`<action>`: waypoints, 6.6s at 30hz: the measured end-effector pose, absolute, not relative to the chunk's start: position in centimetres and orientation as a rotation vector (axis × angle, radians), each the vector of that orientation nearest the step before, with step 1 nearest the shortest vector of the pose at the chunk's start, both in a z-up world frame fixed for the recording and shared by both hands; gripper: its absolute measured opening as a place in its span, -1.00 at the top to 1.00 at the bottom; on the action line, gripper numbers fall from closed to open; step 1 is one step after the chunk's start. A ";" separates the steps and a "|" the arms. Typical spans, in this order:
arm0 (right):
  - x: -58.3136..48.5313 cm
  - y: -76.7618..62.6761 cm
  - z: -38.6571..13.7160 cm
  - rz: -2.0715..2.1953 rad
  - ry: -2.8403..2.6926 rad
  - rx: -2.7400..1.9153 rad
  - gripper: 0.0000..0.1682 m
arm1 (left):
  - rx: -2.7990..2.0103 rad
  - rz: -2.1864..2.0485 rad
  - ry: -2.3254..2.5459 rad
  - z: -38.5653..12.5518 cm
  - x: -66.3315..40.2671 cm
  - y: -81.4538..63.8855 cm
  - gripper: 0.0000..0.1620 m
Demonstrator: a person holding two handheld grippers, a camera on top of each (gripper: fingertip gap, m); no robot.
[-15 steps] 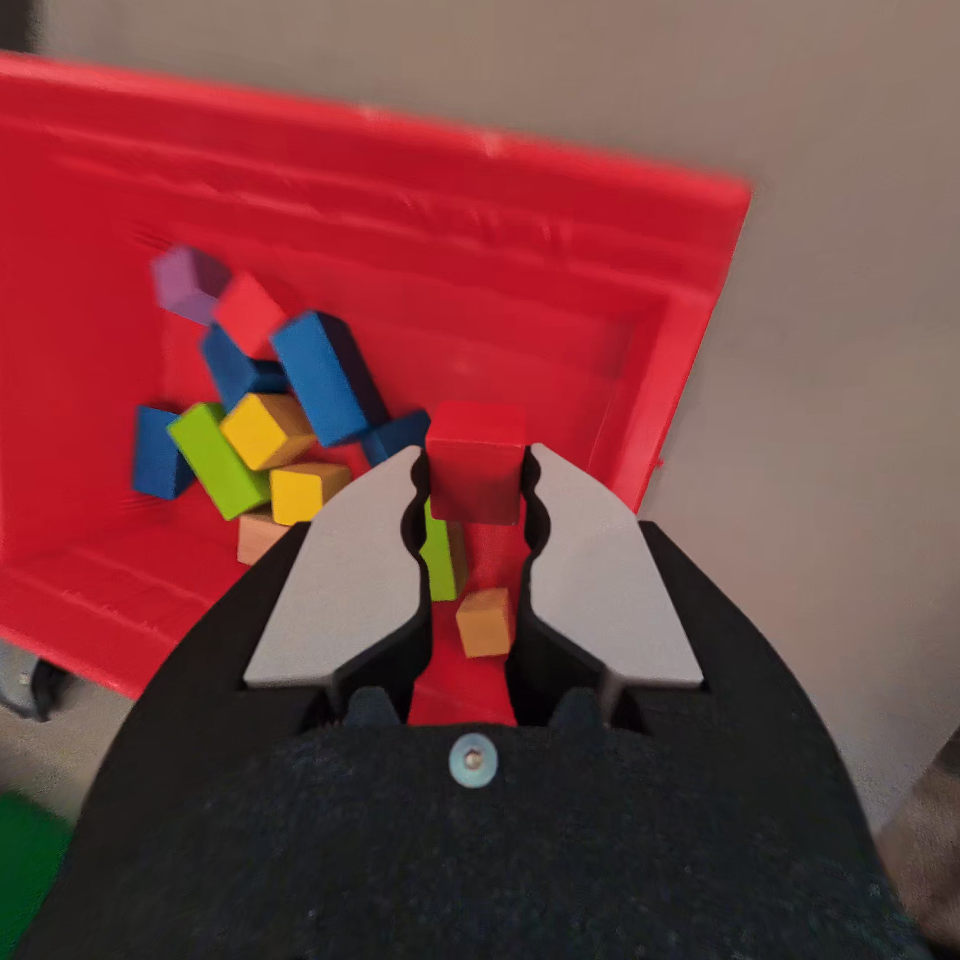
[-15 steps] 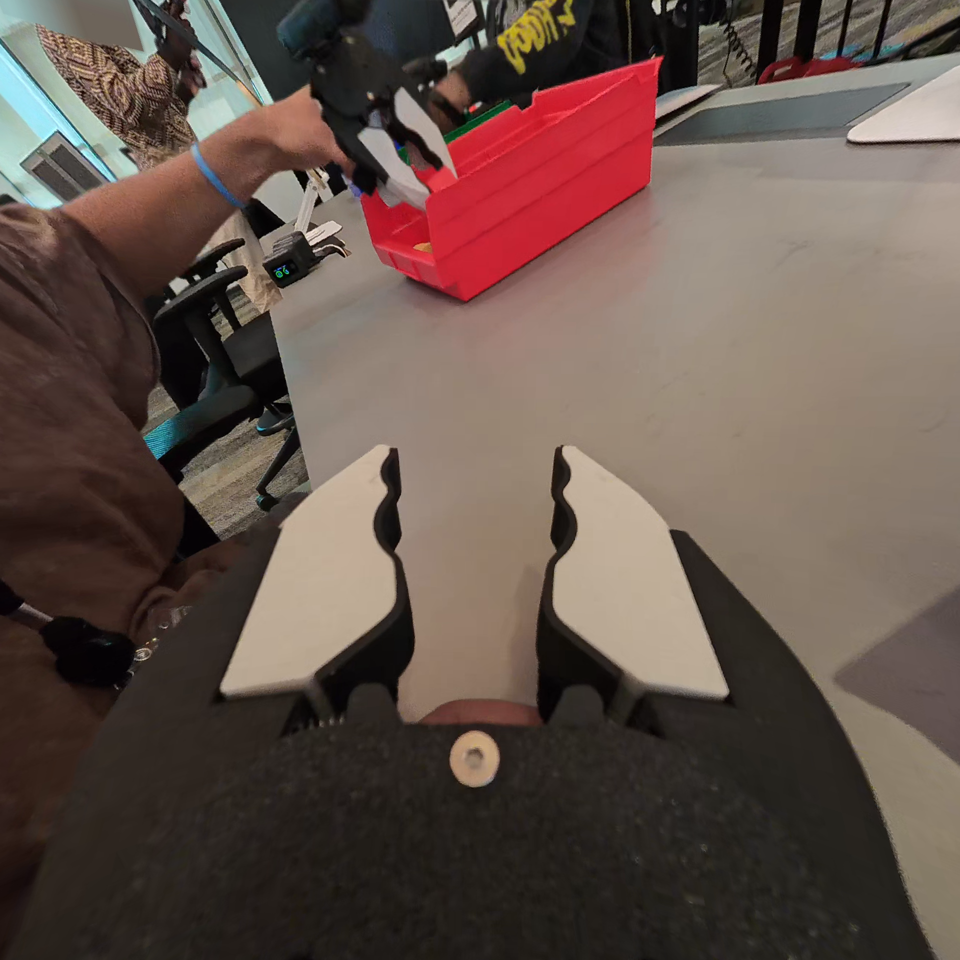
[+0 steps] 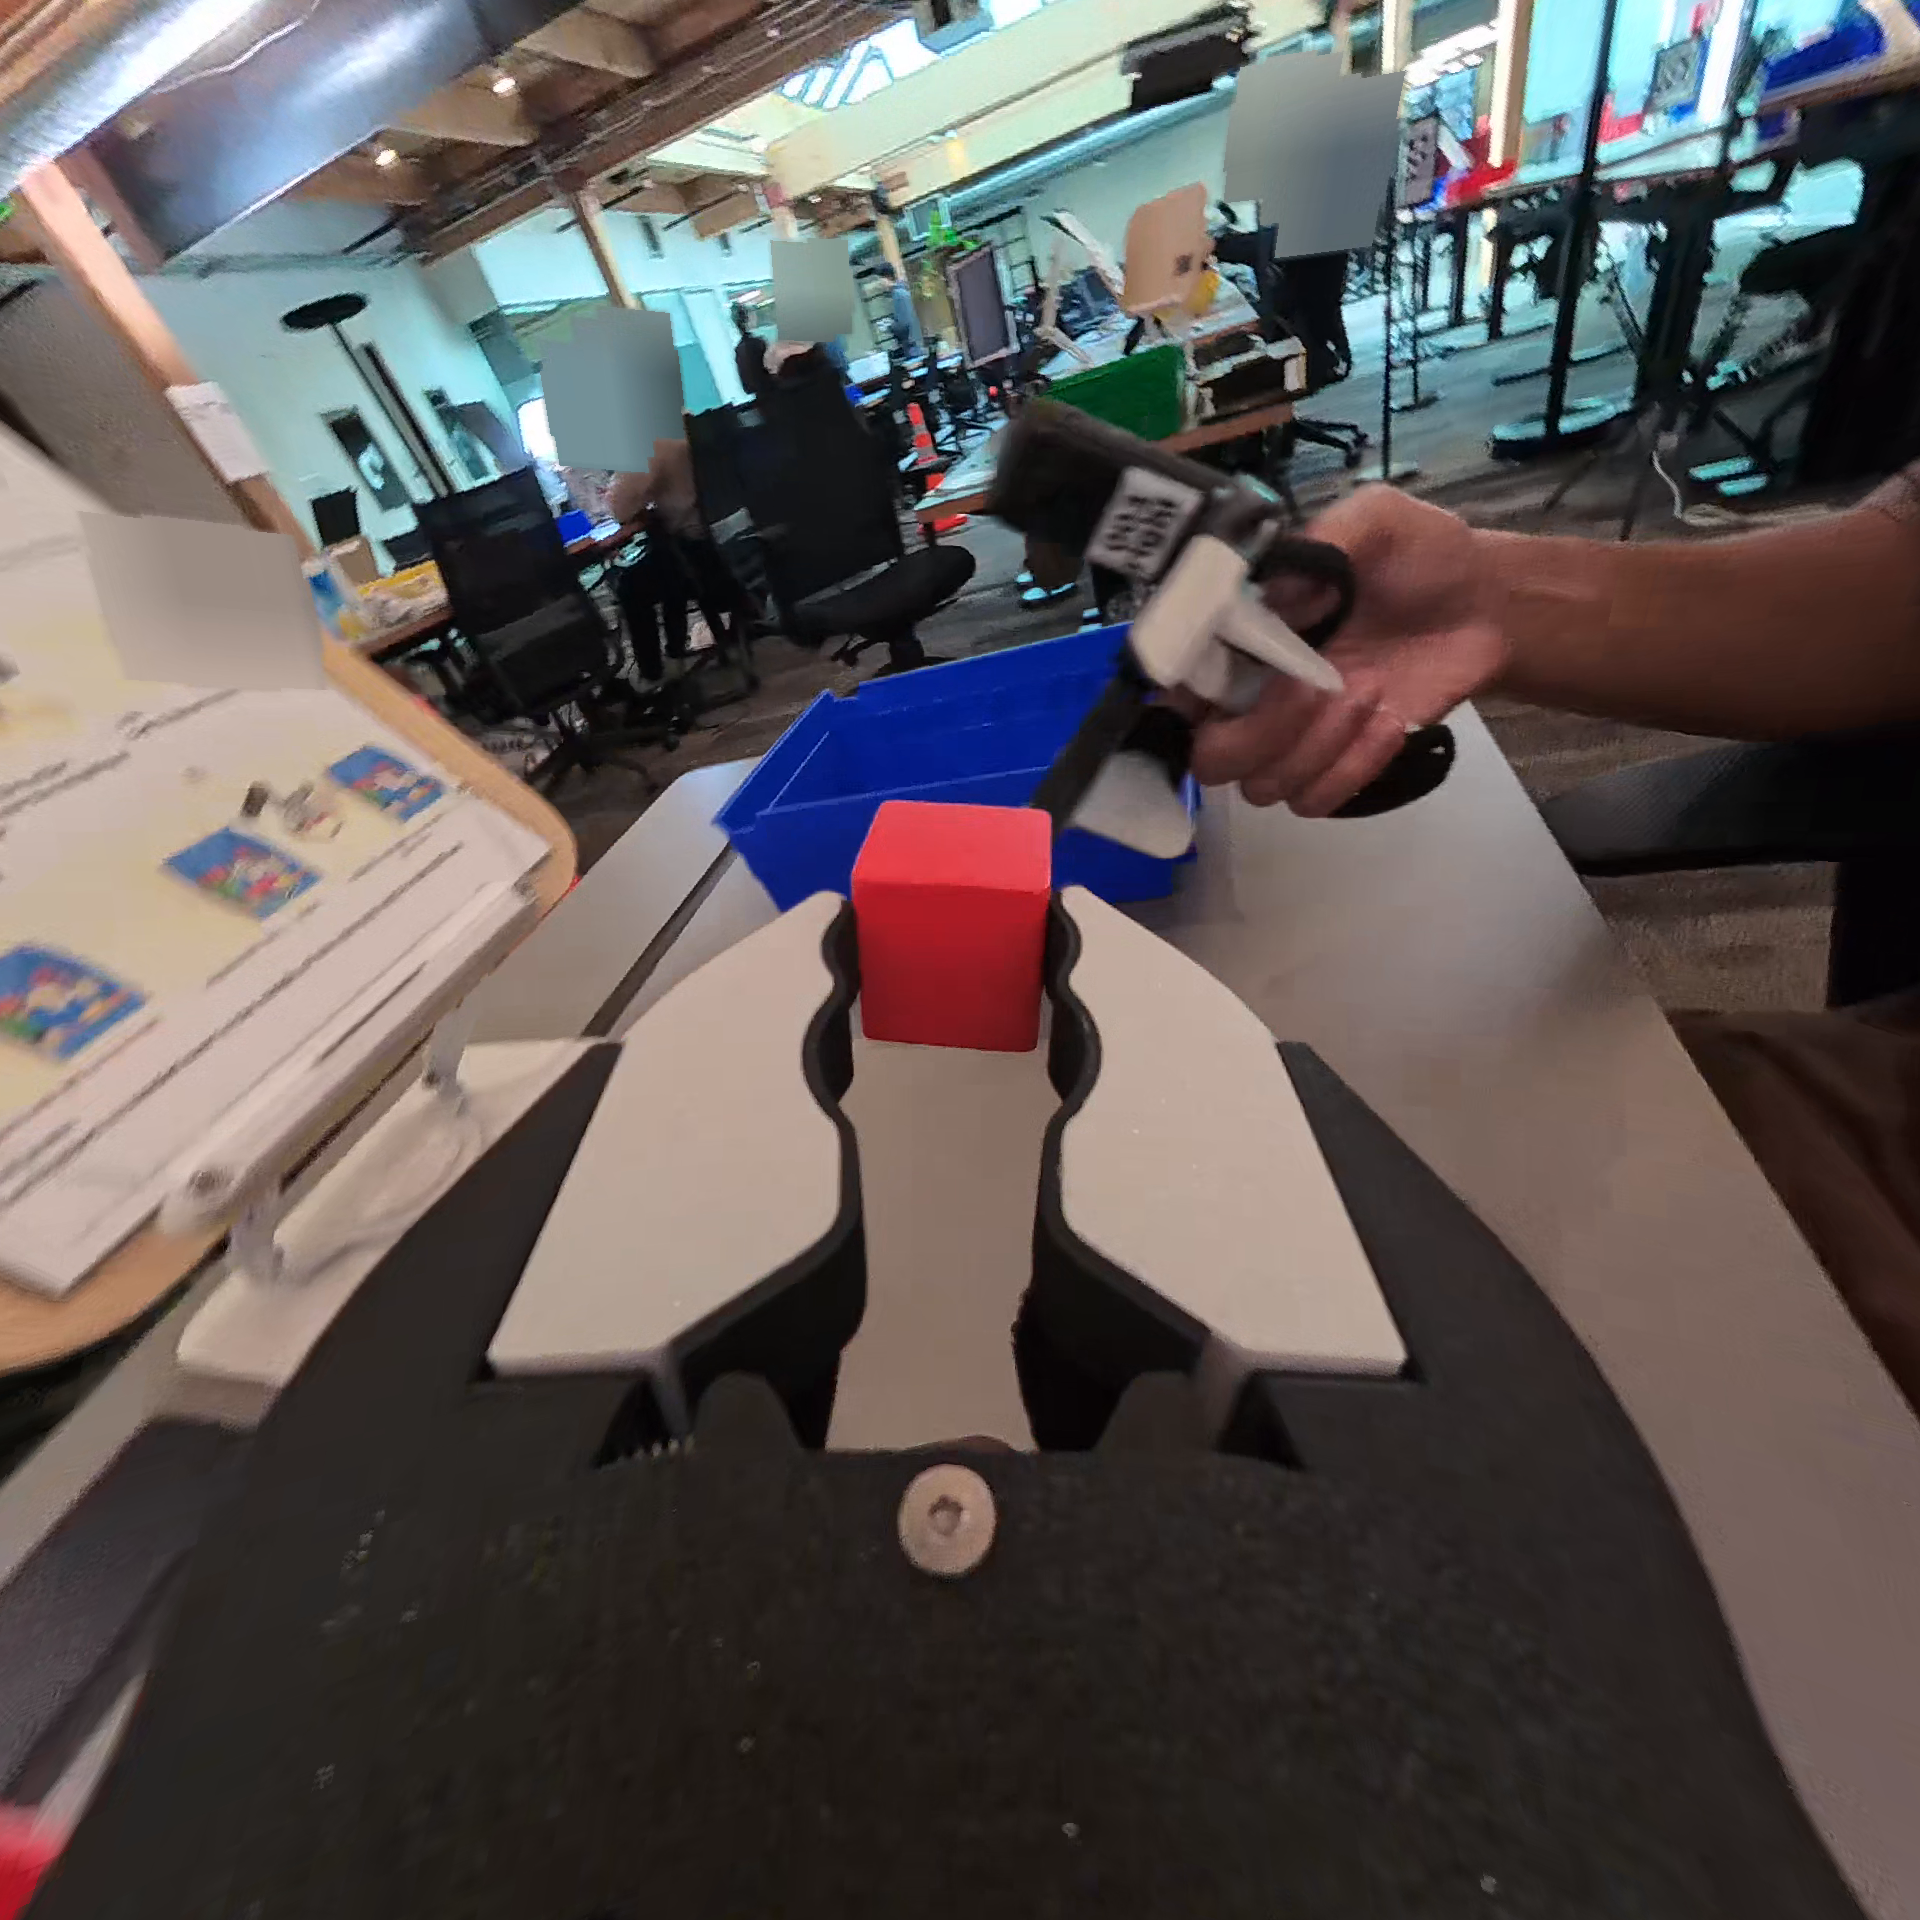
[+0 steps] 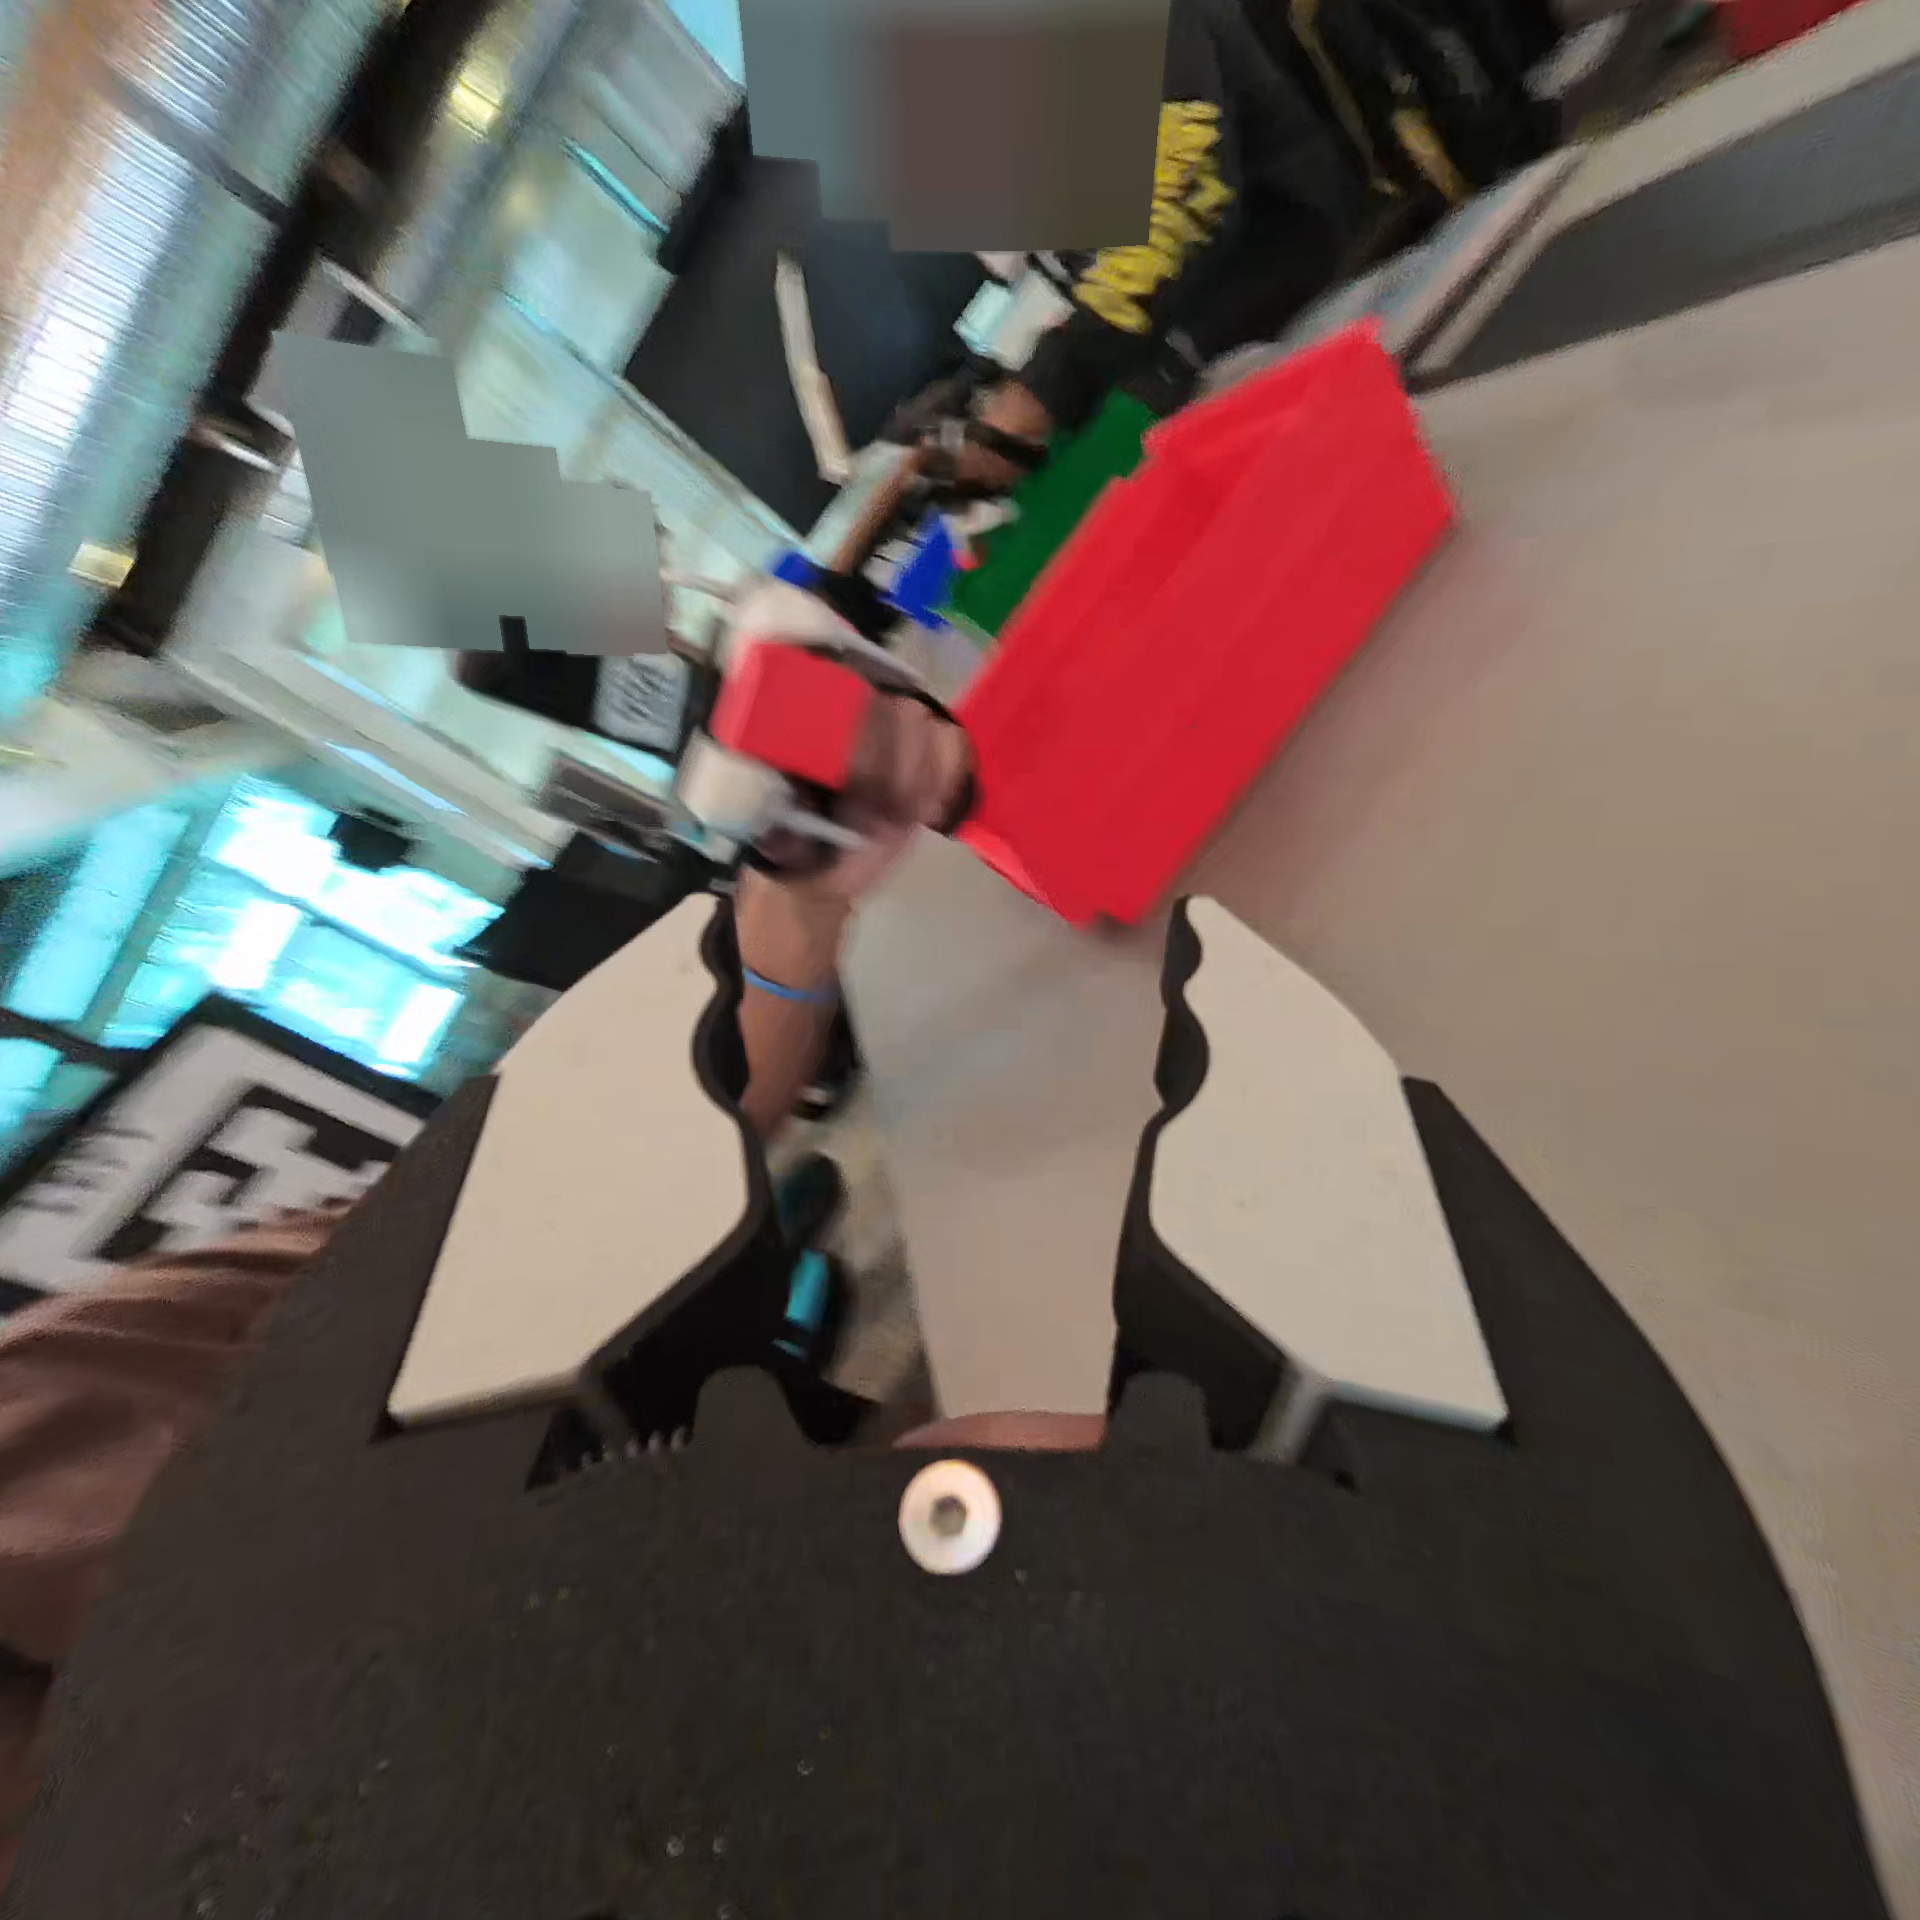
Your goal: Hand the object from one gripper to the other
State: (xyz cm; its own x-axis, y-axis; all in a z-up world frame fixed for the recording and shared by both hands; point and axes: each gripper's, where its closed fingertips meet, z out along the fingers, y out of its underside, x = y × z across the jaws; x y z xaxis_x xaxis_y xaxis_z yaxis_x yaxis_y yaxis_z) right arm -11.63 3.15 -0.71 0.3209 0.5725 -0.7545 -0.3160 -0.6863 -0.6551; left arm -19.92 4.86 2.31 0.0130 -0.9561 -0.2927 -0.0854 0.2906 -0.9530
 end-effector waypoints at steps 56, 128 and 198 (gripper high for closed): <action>13.7 3.5 2.0 0.175 -0.276 -2.059 0.35 | -1.716 -0.732 0.893 -10.3 -27.0 -2.5 0.18; -15.4 7.6 -1.2 0.876 -0.828 -1.638 0.29 | -1.947 -2.489 0.047 -1.0 -13.4 7.6 0.12; -8.3 -7.0 -10.3 0.700 -0.813 -1.786 0.19 | -1.833 -0.403 1.254 -7.5 -36.1 2.8 0.09</action>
